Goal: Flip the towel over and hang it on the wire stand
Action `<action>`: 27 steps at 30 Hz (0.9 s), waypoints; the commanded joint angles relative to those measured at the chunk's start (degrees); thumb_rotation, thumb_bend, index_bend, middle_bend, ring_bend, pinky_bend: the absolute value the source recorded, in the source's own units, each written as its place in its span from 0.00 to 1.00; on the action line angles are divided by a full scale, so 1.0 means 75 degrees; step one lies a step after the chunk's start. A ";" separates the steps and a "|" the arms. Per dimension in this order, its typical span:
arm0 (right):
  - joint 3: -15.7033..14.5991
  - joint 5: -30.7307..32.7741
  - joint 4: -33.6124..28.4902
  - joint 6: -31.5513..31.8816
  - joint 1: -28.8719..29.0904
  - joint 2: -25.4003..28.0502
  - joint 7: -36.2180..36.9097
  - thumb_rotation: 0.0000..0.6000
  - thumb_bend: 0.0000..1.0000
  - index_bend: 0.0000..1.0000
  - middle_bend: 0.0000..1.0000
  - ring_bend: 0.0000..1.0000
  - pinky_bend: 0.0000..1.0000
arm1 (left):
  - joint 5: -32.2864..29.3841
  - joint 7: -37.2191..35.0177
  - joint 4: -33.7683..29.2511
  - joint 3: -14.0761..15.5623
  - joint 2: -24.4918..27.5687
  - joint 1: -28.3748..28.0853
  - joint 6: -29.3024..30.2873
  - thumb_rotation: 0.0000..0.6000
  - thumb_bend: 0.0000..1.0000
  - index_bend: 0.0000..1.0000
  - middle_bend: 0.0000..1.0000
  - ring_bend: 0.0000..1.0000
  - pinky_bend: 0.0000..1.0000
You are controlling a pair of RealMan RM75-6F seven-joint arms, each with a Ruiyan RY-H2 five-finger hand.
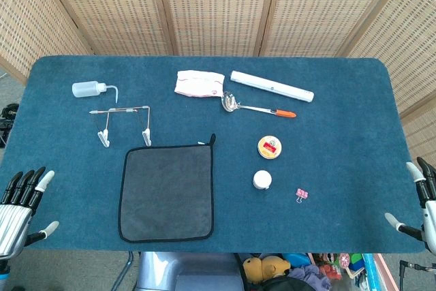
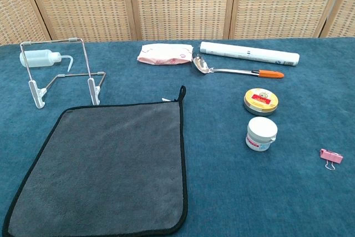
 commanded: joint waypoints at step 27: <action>0.0073 0.0169 -0.0022 -0.0080 0.0021 0.0032 0.0063 1.00 0.00 0.00 0.00 0.00 0.00 | 0.0674 -0.1561 0.2206 -0.0185 -0.0808 -0.1478 -0.1219 1.00 0.15 0.00 0.00 0.00 0.00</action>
